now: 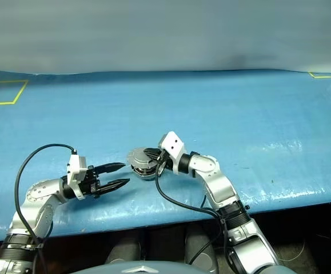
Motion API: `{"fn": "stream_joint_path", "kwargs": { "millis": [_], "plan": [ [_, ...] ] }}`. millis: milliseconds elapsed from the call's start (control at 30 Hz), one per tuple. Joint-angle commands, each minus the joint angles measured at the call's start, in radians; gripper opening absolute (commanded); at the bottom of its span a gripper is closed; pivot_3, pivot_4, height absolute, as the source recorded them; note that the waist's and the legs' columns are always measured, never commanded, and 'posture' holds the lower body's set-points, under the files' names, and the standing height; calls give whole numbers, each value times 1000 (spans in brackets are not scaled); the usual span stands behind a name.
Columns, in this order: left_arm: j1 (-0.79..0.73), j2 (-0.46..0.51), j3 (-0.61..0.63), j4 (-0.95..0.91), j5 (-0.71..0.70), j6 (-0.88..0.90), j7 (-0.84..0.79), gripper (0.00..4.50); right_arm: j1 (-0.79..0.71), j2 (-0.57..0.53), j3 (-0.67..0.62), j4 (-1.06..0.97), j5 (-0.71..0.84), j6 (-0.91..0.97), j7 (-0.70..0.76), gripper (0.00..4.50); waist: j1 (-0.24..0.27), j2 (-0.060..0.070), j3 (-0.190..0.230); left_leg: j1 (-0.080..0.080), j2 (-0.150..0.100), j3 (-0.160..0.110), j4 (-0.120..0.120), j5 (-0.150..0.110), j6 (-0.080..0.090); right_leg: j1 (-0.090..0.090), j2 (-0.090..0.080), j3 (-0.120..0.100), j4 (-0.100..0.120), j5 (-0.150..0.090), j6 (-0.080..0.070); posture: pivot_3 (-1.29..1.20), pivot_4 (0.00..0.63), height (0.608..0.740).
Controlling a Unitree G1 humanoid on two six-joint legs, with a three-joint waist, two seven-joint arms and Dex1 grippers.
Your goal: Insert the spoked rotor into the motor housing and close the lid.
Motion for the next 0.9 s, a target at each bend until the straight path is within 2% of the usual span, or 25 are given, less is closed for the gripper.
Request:
{"fn": "stream_joint_path", "kwargs": {
  "millis": [33,567,900],
  "plan": [
    [10,22,27,-52,-27,19,-4,2981,11,-9,21,-34,-12,-1,14,0,0,0,0,0,0,0,0,0,0,0,0,0,0,0,0,0,150,740],
    [19,25,28,-74,-32,28,17,2981,74,16,57,27,-84,-36,-44,0,0,0,0,1,0,0,0,0,0,0,0,0,0,0,0,0,150,740],
    [-1,-3,16,-59,-21,13,29,2981,135,61,-17,-60,-23,-62,-111,0,1,0,0,2,0,0,0,0,0,2,0,0,0,0,0,0,150,740]
  ]
}}
